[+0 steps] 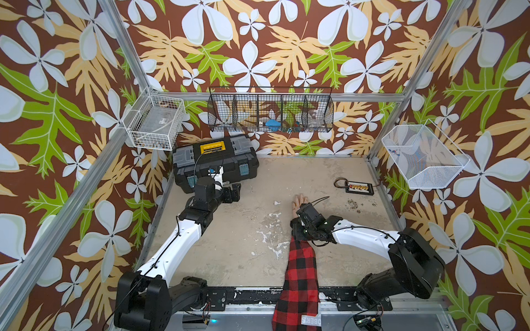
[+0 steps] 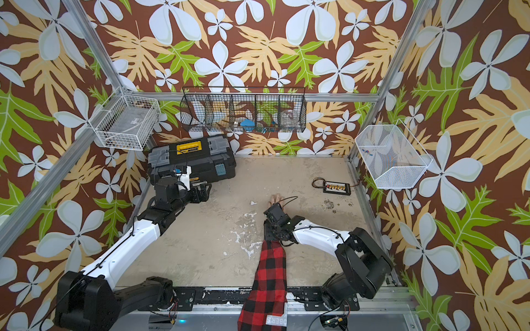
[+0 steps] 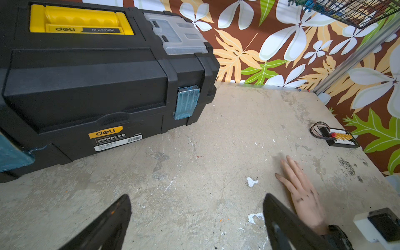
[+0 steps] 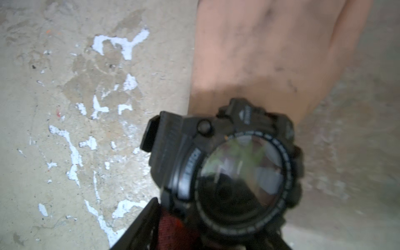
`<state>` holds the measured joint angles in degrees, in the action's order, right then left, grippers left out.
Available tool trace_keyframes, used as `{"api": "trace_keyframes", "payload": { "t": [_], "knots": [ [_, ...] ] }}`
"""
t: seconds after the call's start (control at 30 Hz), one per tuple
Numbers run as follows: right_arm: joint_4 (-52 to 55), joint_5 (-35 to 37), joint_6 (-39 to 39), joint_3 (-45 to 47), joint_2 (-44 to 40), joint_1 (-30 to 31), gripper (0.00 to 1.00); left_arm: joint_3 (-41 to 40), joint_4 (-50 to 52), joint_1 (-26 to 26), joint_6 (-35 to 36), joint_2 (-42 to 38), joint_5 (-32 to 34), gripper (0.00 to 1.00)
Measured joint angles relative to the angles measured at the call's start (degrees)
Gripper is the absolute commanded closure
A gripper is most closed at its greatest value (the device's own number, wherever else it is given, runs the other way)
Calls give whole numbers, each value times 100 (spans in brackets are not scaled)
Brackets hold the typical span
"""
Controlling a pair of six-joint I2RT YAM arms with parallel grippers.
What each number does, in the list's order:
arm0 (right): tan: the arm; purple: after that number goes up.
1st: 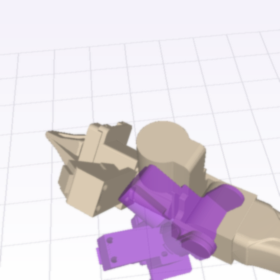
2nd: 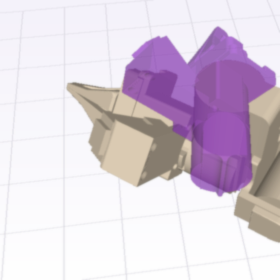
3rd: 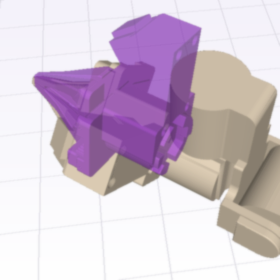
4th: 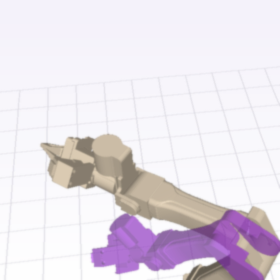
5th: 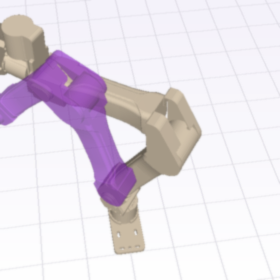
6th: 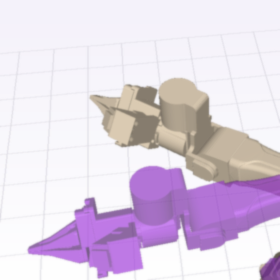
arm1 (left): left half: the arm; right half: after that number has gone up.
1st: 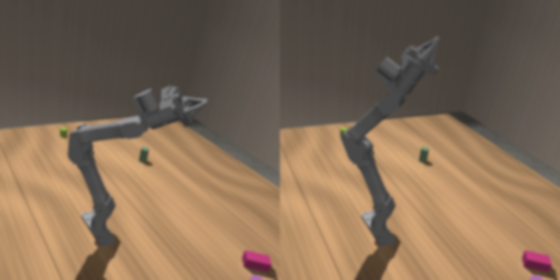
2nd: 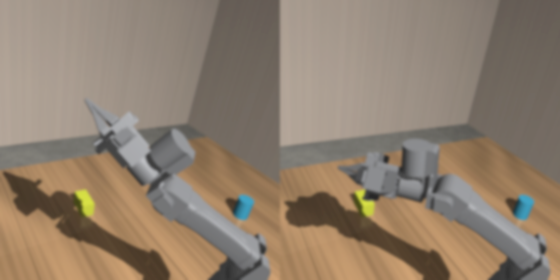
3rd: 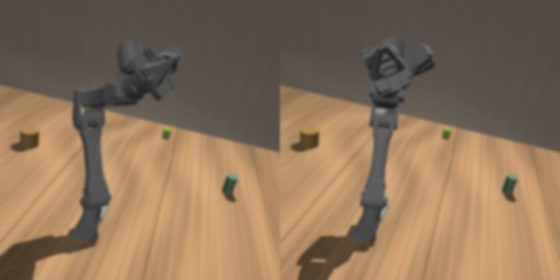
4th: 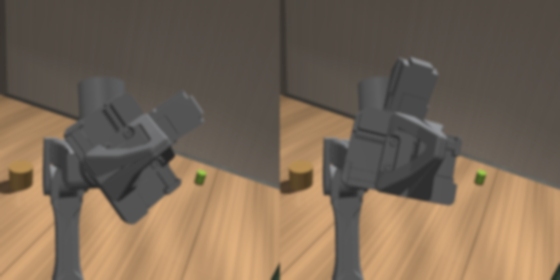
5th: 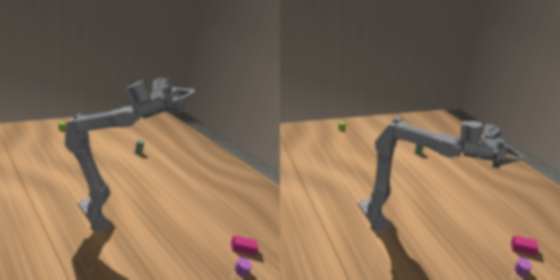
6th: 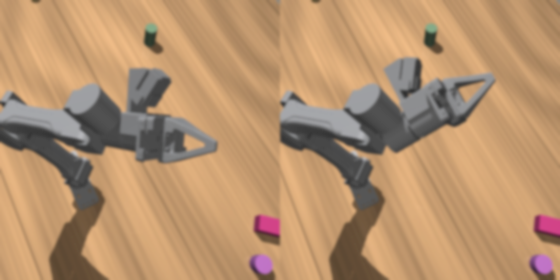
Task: Take off the watch
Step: Adjust the hand at the center of the board.
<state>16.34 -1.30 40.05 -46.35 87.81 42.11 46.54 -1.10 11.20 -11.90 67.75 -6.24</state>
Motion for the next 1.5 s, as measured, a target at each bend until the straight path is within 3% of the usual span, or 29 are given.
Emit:
{"api": "trace_keyframes", "payload": {
  "t": [0.17, 0.33, 0.47, 0.63, 0.83, 1.17, 1.5],
  "knots": [
    [-28, 26, 17, -509, 496, 332, 39, 39, 31, 2, -4, 98, 0, 4],
    [-81, 28, 22, -739, 671, 402, 31, 188, 157, 173, -136, 282, 151, 5],
    [-17, 7, 13, -855, 540, 402, 20, 343, 409, 393, -350, 463, 273, 7],
    [-15, -111, -9, -874, -52, 280, 17, 446, 756, 623, -756, 544, 302, 11],
    [-118, -435, -28, -382, -1010, -732, 17, 575, 1128, 1355, -1488, 634, 424, 11],
    [-9, -949, -634, 149, -1711, -2551, 17, 1515, 1939, 2922, -3115, 1827, 905, 13],
    [-4, -1228, -966, 422, -1937, -3034, 16, 2223, 2365, 3932, -3910, 2927, 1115, 12]
  ]
}}
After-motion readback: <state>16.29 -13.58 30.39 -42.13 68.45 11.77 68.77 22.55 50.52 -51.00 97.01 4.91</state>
